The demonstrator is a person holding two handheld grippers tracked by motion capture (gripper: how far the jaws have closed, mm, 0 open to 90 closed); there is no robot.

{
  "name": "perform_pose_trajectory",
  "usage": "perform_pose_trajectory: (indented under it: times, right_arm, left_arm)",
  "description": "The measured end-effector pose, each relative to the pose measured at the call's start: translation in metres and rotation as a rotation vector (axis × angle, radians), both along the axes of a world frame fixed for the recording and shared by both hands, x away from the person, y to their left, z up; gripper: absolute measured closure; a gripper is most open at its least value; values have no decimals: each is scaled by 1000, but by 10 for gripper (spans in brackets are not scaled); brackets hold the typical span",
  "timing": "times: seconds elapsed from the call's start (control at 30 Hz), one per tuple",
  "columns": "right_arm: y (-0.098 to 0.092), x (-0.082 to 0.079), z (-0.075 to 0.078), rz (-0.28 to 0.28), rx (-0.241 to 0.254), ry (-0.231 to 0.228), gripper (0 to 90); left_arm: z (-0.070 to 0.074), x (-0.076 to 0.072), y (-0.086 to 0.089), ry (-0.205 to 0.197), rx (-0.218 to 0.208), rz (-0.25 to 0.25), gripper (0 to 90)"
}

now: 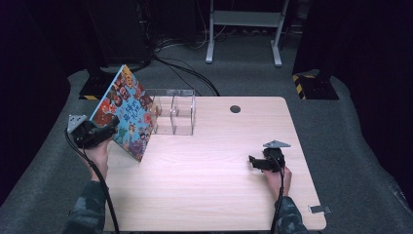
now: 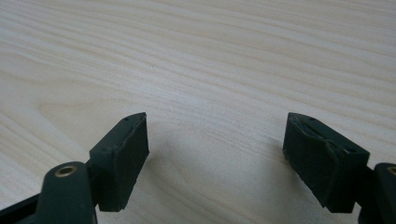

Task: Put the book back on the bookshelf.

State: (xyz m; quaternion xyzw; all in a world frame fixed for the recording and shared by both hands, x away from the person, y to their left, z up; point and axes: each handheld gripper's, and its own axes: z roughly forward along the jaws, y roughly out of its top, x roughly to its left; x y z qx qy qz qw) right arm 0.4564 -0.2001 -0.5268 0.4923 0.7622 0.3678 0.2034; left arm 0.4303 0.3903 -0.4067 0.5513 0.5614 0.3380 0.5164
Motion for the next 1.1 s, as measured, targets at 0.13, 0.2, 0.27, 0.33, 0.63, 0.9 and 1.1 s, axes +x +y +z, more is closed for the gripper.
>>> perform_pose_trajectory:
  times: [0.13, 0.2, 0.27, 0.33, 0.63, 0.9, 1.1]
  right_arm:
    - [0, 0, 0, -1, 0, 1, 218]
    - [0, 0, 0, 0, 0, 1, 218]
    - [0, 0, 0, 0, 0, 0, 218]
    - [0, 0, 0, 0, 0, 0, 218]
    - [0, 0, 0, 1, -1, 0, 215]
    - [5, 0, 0, 1, -35, 5, 184]
    - [5, 1, -1, 10, -42, 4, 150]
  left_arm:
    - [-14, -12, -1, 23, 9, -7, 109]
    - [-21, -17, -1, 37, 16, -11, 102]
    - [-29, -23, -2, 56, 23, -16, 89]
    - [-36, -28, -3, 73, 20, -21, 79]
    - [-82, -41, -4, 191, 24, -35, 65]
    - [-114, -42, -8, 377, 120, -72, 25]
    - [-124, -45, -8, 429, 140, -83, 1]
